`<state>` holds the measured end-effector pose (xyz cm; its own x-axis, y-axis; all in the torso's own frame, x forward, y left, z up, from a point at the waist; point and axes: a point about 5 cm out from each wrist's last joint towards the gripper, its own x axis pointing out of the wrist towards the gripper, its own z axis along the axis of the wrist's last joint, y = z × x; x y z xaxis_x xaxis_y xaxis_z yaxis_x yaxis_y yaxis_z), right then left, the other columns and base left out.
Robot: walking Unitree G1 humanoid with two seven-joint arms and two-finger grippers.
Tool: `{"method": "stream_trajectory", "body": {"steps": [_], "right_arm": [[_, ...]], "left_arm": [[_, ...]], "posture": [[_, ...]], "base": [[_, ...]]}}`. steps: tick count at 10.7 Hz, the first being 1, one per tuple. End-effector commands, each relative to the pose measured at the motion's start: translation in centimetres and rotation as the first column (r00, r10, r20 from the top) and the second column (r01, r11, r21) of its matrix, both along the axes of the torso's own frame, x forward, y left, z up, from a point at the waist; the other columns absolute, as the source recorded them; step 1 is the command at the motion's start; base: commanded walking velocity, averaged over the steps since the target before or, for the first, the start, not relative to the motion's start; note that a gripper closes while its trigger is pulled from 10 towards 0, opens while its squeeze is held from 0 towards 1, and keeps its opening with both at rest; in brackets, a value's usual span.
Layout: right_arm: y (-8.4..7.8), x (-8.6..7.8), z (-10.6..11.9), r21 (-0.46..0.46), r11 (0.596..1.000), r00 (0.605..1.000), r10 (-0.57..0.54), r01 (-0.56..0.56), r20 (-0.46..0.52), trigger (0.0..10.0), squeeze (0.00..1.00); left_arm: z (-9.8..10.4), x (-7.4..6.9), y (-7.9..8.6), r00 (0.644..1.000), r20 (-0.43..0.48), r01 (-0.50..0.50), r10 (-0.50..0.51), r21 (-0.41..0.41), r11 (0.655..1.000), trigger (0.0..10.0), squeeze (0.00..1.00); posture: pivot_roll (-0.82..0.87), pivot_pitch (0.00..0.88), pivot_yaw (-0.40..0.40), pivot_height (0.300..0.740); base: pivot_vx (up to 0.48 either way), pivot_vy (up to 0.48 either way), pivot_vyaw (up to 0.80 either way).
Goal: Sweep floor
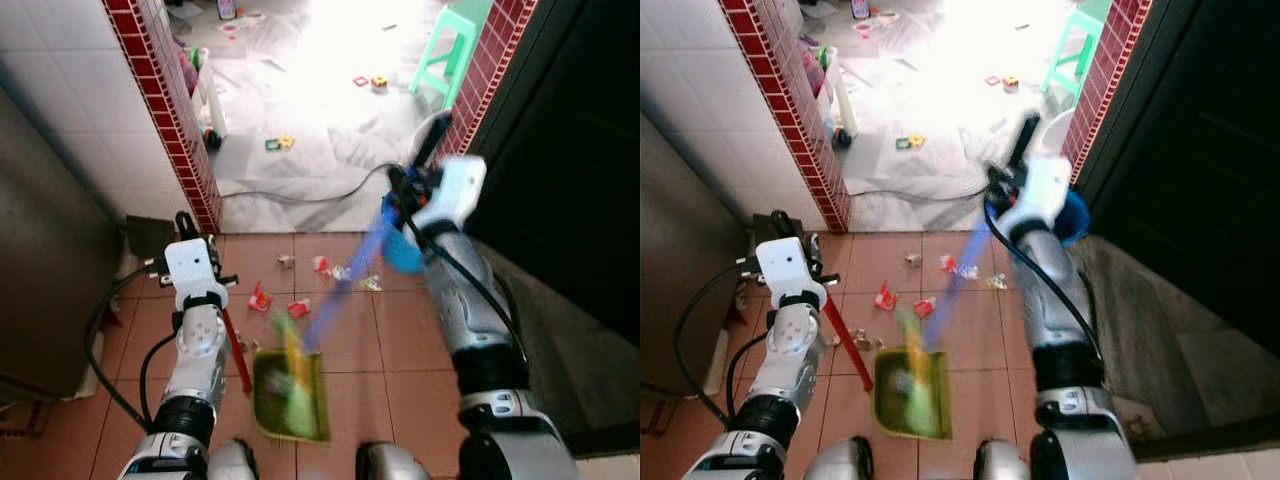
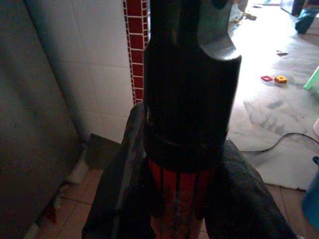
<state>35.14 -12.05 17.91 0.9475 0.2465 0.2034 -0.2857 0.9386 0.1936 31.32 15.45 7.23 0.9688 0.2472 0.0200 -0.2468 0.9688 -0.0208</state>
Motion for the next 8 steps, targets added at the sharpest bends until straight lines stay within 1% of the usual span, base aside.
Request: {"method": "stream_trajectory", "body": {"steps": [1,2,3,4,5,6,7,8], "right_arm": [[0.1,-0.1,2.8,-0.077,0.997,0.990,0.013,-0.002,0.140,10.0,0.00],[0.0,-0.2,3.8,-0.130,0.991,0.979,0.018,0.009,0.203,10.0,0.00],[-0.3,-0.3,4.9,-0.208,0.978,0.960,0.024,0.035,0.279,10.0,0.00],[-0.6,-0.5,5.5,-0.319,0.943,0.934,0.029,0.093,0.357,10.0,0.00],[-1.3,-0.6,4.6,-0.329,0.934,0.935,-0.016,0.140,0.353,10.0,0.00],[-2.0,-0.7,2.4,-0.197,0.967,0.965,-0.113,0.161,0.236,10.0,0.00],[-2.5,-0.9,-0.1,-0.129,0.971,0.976,-0.187,0.201,0.116,10.0,0.00],[-2.6,-1.3,-1.6,-0.148,0.963,0.974,-0.215,0.224,0.071,10.0,0.00]], "left_arm": [[0.1,0.2,-0.1,1.000,-0.002,0.015,-0.015,0.019,1.000,10.0,0.00],[0.1,0.2,-0.1,1.000,-0.002,0.016,-0.016,0.017,1.000,10.0,0.00],[0.1,0.2,-0.2,1.000,-0.003,0.016,-0.016,0.016,1.000,10.0,0.00],[0.3,0.3,-0.1,1.000,0.000,0.017,-0.017,0.012,1.000,10.0,0.00],[0.6,0.4,-0.2,0.999,0.012,0.040,-0.039,-0.031,0.999,10.0,0.00],[0.9,0.4,-0.1,0.998,0.027,0.049,-0.048,-0.041,0.998,10.0,0.00],[1.1,0.5,0.1,0.999,0.035,0.032,-0.031,-0.024,0.999,10.0,0.00],[1.4,0.5,0.4,0.999,0.043,0.024,-0.023,-0.026,0.999,10.0,0.00]], "posture": [[-0.10,0.116,0.037,0.740],[-0.10,0.115,0.036,0.740],[-0.10,0.113,0.035,0.740],[-0.10,0.112,0.035,0.740],[-0.10,0.111,0.035,0.740],[-0.10,0.103,0.038,0.740],[-0.10,0.103,0.038,0.740],[-0.09,0.089,0.046,0.740]], "base": [[0.000,0.000,0.00],[0.000,0.000,0.00],[0.000,0.000,0.00],[0.000,0.000,0.00],[0.000,0.000,0.00],[0.000,0.000,0.00],[0.000,0.000,0.00],[0.000,0.000,0.00]]}}
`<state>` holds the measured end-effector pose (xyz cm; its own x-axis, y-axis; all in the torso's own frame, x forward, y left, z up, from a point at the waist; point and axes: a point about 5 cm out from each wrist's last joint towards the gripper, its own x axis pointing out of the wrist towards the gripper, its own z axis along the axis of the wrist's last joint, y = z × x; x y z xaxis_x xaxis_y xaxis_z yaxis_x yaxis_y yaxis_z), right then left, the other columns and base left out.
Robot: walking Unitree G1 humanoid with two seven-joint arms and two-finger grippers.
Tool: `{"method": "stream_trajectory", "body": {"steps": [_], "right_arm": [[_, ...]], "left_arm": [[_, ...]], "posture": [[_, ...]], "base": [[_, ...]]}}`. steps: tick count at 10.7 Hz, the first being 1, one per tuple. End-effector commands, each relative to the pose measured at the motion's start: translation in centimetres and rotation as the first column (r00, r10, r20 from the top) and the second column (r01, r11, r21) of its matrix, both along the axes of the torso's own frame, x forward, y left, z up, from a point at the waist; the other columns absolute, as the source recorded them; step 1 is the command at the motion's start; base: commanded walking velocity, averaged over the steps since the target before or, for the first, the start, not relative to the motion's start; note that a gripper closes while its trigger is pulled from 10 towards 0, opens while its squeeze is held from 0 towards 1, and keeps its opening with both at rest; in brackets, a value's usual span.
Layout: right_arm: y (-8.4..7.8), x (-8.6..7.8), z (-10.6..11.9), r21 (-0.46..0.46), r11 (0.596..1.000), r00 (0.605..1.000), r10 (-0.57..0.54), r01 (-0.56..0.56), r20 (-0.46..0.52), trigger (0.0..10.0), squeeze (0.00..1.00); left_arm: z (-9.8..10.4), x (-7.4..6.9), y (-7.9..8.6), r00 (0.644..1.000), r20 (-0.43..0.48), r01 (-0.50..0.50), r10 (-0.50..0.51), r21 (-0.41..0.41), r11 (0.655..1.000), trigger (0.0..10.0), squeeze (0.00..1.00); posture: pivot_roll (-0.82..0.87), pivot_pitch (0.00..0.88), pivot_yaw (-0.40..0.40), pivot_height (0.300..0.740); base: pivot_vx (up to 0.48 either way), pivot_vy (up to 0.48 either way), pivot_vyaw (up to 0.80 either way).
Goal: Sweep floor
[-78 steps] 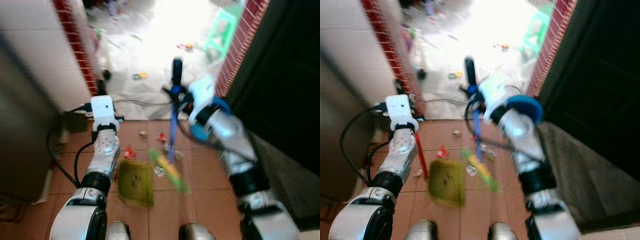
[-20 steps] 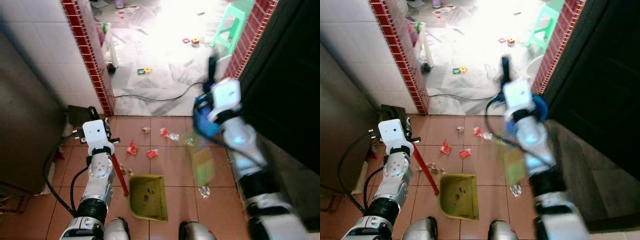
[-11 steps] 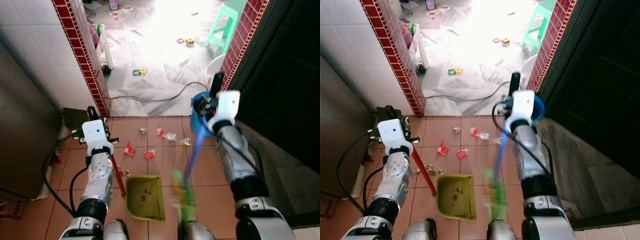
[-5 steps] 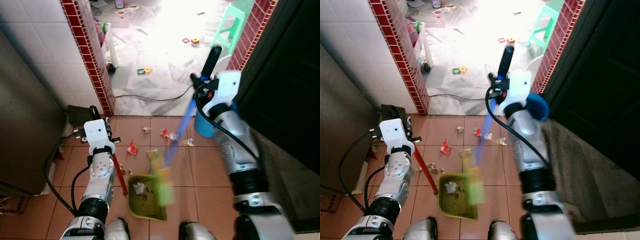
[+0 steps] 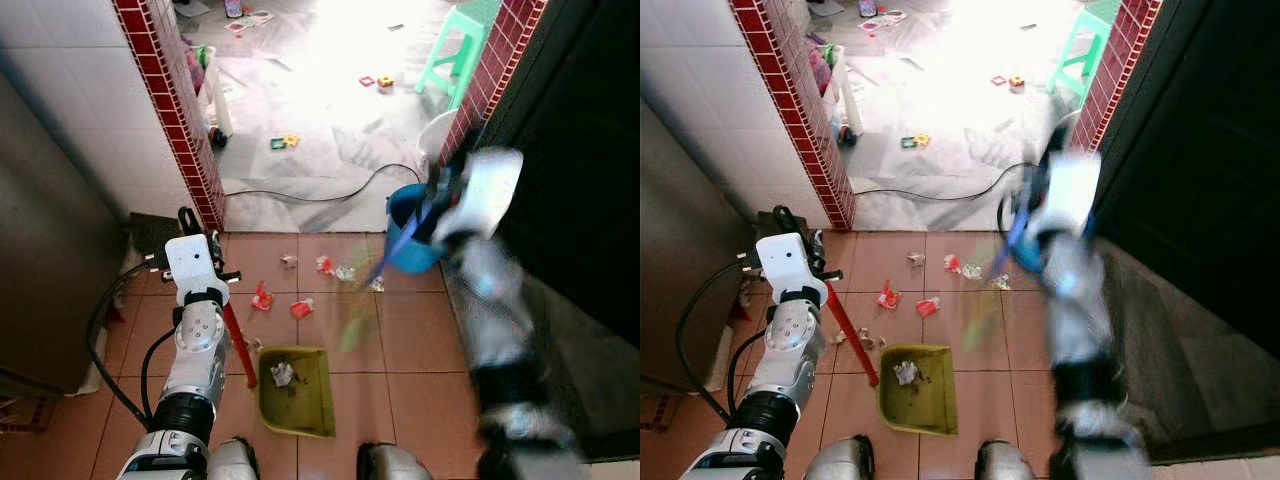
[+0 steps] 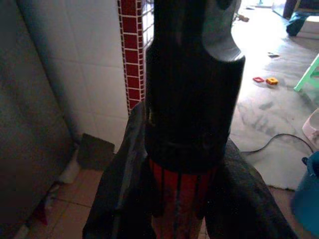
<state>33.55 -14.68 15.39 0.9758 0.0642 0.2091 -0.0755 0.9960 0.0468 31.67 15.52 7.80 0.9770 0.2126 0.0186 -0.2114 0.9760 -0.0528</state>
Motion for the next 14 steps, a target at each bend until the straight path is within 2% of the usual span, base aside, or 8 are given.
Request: {"method": "stream_trajectory", "body": {"steps": [1,4,6,7,8,9,11,14], "right_arm": [[0.2,0.1,0.5,-0.024,1.000,1.000,0.004,-0.003,0.015,10.0,0.00],[0.2,0.2,0.8,-0.076,0.997,0.999,-0.002,0.006,0.049,10.0,0.00],[0.1,0.0,1.0,-0.143,0.990,0.997,0.002,0.009,0.077,10.0,0.00],[-0.2,-0.3,0.5,-0.215,0.976,0.998,-0.006,0.019,0.062,10.0,0.00],[-0.6,-0.6,-0.2,-0.219,0.975,0.999,-0.032,0.037,0.026,10.0,0.00],[-1.2,-1.0,-1.4,-0.224,0.974,0.998,-0.051,0.044,-0.027,10.0,0.00],[-1.4,-1.2,-2.5,-0.261,0.964,0.994,-0.070,0.047,-0.081,10.0,0.00],[-0.6,-1.3,-4.3,-0.287,0.958,0.980,-0.044,-0.013,-0.192,10.0,0.00]], "left_arm": [[1.2,0.2,0.5,0.998,0.052,-0.024,0.025,-0.027,0.999,10.0,0.00],[5.3,1.3,0.7,0.984,0.174,-0.018,0.029,-0.065,0.998,10.0,0.00],[6.0,1.5,0.8,0.982,0.186,-0.003,0.016,-0.071,0.997,10.0,0.00],[6.2,1.3,0.9,0.982,0.189,-0.003,0.017,-0.075,0.997,10.0,0.00],[6.5,1.0,1.1,0.981,0.192,-0.009,0.027,-0.095,0.995,10.0,0.00],[7.8,0.8,1.3,0.973,0.229,-0.014,0.042,-0.120,0.993,10.0,0.00],[10.0,1.4,1.4,0.958,0.280,-0.020,0.064,-0.160,0.987,10.0,0.00],[14.6,2.8,1.6,0.921,0.383,0.012,0.066,-0.197,0.980,10.0,0.00]], "posture": [[-0.09,0.083,0.048,0.740],[-0.09,0.060,0.050,0.740],[-0.09,0.052,0.053,0.740],[-0.09,0.045,0.061,0.740],[-0.10,0.042,0.068,0.740],[-0.10,0.039,0.065,0.740],[-0.10,0.036,0.058,0.740],[-0.11,0.025,0.066,0.740]], "base": [[0.000,0.000,0.00],[0.000,0.000,0.00],[0.000,0.000,0.00],[0.000,0.000,0.00],[0.000,0.000,0.00],[0.000,0.000,0.00],[0.000,0.000,0.00],[0.000,0.000,0.00]]}}
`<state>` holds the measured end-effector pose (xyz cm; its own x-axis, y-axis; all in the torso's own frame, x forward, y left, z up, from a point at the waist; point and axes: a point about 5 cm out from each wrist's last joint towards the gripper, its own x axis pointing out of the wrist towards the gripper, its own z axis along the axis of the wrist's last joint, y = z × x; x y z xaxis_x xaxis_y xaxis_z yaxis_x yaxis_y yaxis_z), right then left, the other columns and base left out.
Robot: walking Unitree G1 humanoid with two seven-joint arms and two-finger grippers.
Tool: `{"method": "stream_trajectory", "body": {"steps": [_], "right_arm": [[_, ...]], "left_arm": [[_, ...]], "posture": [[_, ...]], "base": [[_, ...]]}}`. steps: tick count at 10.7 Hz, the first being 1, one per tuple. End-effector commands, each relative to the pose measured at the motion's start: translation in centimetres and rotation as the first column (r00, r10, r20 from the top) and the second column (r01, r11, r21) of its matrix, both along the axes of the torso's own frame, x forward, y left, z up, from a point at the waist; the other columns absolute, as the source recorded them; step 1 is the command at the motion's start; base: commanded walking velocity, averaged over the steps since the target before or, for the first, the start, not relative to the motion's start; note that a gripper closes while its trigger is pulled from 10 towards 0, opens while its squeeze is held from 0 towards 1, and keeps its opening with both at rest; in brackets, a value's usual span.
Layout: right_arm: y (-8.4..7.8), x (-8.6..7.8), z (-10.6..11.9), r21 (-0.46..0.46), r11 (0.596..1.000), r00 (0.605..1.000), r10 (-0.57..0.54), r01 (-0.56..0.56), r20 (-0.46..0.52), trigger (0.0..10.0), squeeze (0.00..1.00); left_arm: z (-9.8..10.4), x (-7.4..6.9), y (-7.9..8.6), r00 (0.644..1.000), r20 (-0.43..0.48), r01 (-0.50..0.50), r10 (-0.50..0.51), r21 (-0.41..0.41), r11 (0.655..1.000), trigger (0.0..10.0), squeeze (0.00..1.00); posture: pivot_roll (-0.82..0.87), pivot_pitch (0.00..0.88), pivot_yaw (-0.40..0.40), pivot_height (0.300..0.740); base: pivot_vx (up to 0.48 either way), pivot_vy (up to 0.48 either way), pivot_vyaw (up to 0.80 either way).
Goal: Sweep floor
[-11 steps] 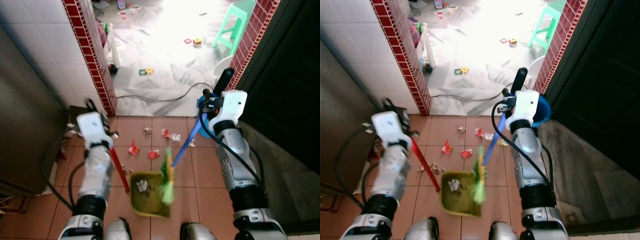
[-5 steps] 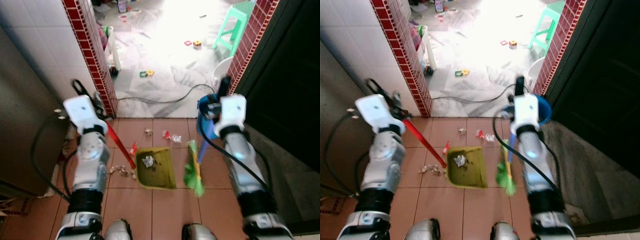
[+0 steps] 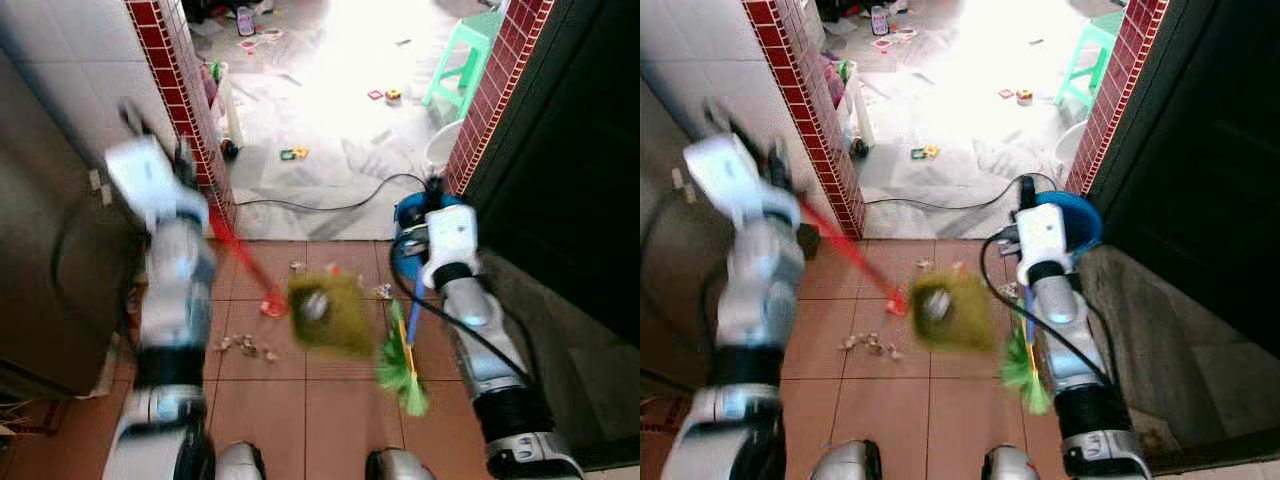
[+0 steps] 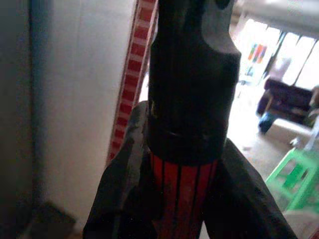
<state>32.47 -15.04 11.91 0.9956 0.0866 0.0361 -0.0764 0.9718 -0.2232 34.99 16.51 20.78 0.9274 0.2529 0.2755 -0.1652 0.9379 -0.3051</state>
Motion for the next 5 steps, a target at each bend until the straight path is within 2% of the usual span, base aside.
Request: {"method": "stream_trajectory", "body": {"steps": [1,3,4,5], "right_arm": [[-0.2,-0.3,-0.7,0.024,1.000,0.999,-0.017,0.018,-0.032,10.0,0.00],[-0.3,-0.2,-0.6,0.042,0.999,0.999,-0.030,0.032,-0.045,10.0,0.00],[-0.2,-0.1,-0.5,0.035,0.999,0.999,-0.020,0.021,-0.040,10.0,0.00],[-0.1,-0.1,-0.5,0.037,0.999,0.999,-0.014,0.016,-0.038,10.0,0.00]], "left_arm": [[2.5,-0.3,0.8,0.995,0.099,-0.028,0.029,-0.010,1.000,10.0,0.00],[2.3,-0.2,0.8,0.995,0.090,-0.032,0.034,-0.023,0.999,10.0,0.00],[1.5,-0.2,0.7,0.998,0.062,-0.020,0.026,-0.085,0.996,10.0,0.00],[1.5,-0.2,0.8,0.997,0.067,-0.019,0.026,-0.102,0.995,10.0,0.00]], "posture": [[-0.11,0.025,0.069,0.740],[-0.12,0.028,0.071,0.740],[-0.12,0.030,0.069,0.740],[-0.12,0.031,0.067,0.740]], "base": [[0.000,0.000,0.00],[0.000,0.000,-0.75],[0.000,0.000,-0.80],[0.000,0.000,-0.80]]}}
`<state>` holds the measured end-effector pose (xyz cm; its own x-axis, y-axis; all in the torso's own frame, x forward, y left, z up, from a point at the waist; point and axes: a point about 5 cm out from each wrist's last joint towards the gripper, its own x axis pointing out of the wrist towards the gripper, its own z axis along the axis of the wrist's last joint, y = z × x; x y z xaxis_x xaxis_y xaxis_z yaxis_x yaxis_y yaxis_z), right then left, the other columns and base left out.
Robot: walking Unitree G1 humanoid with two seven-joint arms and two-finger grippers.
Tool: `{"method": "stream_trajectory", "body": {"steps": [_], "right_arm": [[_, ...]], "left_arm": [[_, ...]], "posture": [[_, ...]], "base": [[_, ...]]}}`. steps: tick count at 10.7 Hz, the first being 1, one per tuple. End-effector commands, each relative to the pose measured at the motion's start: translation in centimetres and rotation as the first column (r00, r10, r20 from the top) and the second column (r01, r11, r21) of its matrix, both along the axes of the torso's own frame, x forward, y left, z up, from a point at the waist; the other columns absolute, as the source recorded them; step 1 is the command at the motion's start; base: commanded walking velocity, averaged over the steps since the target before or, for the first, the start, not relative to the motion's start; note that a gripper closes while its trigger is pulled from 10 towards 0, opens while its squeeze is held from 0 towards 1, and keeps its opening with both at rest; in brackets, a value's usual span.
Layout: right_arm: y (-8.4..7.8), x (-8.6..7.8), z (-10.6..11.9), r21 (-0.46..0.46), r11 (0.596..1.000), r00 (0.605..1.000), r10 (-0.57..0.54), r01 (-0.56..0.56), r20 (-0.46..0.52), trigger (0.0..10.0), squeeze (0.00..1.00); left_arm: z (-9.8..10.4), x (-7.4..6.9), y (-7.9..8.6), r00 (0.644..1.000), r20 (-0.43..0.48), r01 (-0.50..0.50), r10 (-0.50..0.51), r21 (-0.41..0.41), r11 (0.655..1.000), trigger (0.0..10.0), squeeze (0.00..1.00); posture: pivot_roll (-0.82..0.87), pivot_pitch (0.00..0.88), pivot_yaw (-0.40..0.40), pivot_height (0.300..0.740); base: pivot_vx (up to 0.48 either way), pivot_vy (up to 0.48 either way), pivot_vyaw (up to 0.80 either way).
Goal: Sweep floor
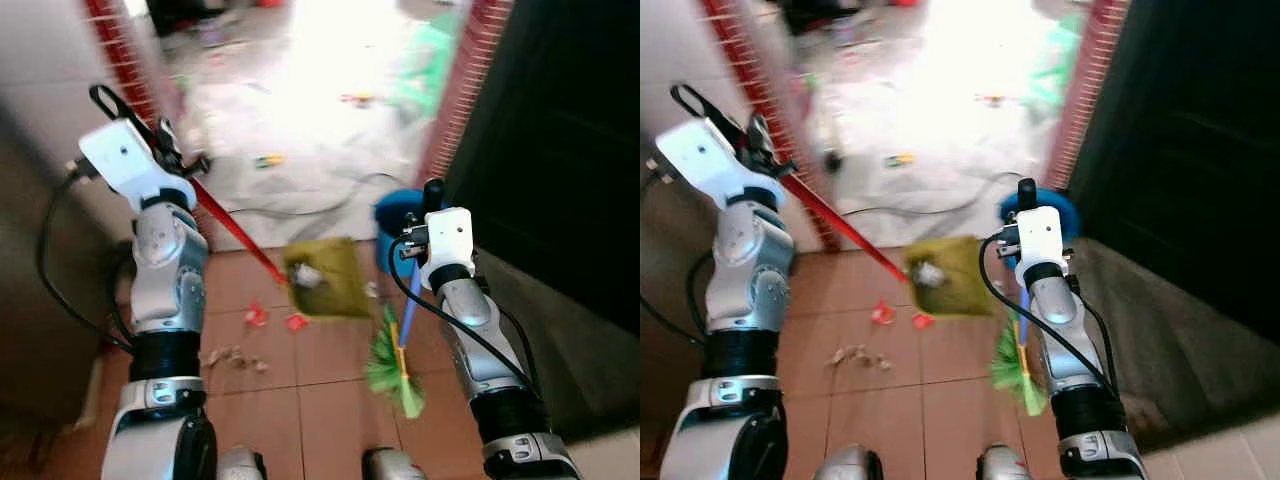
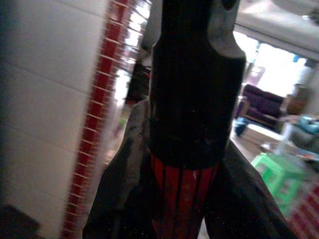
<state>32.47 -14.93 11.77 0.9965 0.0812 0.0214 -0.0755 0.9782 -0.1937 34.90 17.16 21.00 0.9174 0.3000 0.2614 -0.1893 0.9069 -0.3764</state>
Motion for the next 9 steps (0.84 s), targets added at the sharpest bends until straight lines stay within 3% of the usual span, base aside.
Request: {"method": "stream_trajectory", "body": {"steps": [1,6,7,9], "right_arm": [[-0.1,-0.1,-0.2,0.013,1.000,1.000,-0.006,0.007,-0.017,10.0,0.00],[0.3,-0.1,0.1,0.048,0.999,1.000,0.011,-0.010,-0.005,10.0,0.00],[0.3,-0.2,0.1,0.021,1.000,1.000,0.018,-0.017,-0.003,10.0,0.00],[0.4,-0.2,0.0,0.023,0.999,1.000,0.027,-0.027,-0.004,10.0,0.00]], "left_arm": [[1.8,0.0,0.2,0.997,0.078,0.003,0.000,-0.037,0.999,10.0,0.00],[2.6,0.3,0.0,0.994,0.105,0.012,-0.008,-0.034,0.999,10.0,0.00],[2.5,0.3,-0.1,0.994,0.105,0.012,-0.008,-0.036,0.999,10.0,0.00],[2.8,0.3,0.0,0.994,0.113,0.006,-0.001,-0.040,0.999,10.0,0.00]], "posture": [[-0.12,0.034,0.063,0.740],[-0.13,0.037,0.060,0.740],[-0.13,0.038,0.060,0.740],[-0.13,0.038,0.059,0.740]], "base": [[0.000,0.000,-0.80],[0.339,0.000,-0.71],[0.394,0.000,-0.80],[0.390,0.000,-0.23]]}}
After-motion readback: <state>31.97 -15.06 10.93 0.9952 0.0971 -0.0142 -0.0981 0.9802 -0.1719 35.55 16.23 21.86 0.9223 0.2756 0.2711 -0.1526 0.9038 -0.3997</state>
